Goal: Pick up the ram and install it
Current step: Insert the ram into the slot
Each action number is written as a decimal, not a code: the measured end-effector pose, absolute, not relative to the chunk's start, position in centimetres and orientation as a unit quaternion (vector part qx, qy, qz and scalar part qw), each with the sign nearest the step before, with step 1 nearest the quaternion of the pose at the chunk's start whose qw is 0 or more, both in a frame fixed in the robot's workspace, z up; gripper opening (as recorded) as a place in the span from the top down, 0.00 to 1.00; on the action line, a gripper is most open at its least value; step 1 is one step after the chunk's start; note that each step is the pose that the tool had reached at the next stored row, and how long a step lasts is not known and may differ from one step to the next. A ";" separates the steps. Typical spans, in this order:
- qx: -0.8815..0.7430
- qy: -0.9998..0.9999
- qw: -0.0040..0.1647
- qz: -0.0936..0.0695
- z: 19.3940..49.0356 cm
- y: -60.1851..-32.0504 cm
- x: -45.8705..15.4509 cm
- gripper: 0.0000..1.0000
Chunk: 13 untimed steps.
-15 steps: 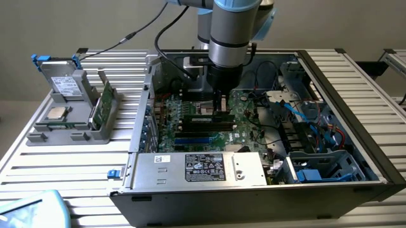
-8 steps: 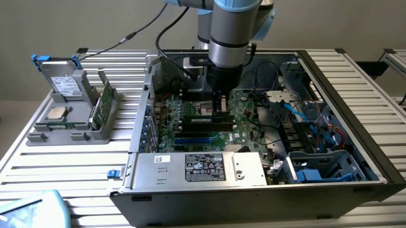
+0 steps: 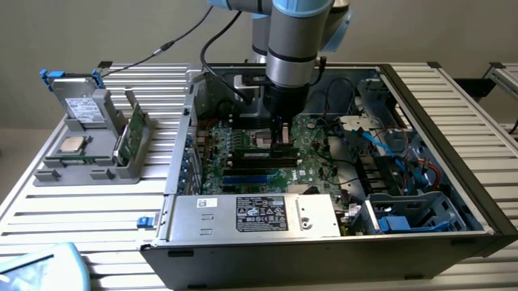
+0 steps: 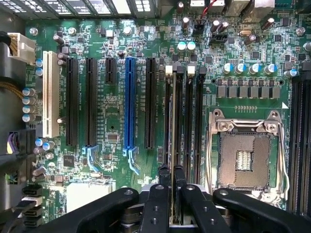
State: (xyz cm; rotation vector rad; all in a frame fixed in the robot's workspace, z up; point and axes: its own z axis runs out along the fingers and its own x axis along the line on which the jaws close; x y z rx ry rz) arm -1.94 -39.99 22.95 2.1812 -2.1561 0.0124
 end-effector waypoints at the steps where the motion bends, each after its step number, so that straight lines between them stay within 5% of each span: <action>1: 0.711 -0.702 0.037 0.004 22.9 -40.0 -1.9 0.85; 13: 0.715 -0.698 0.039 0.005 22.6 -39.7 -2.0 0.85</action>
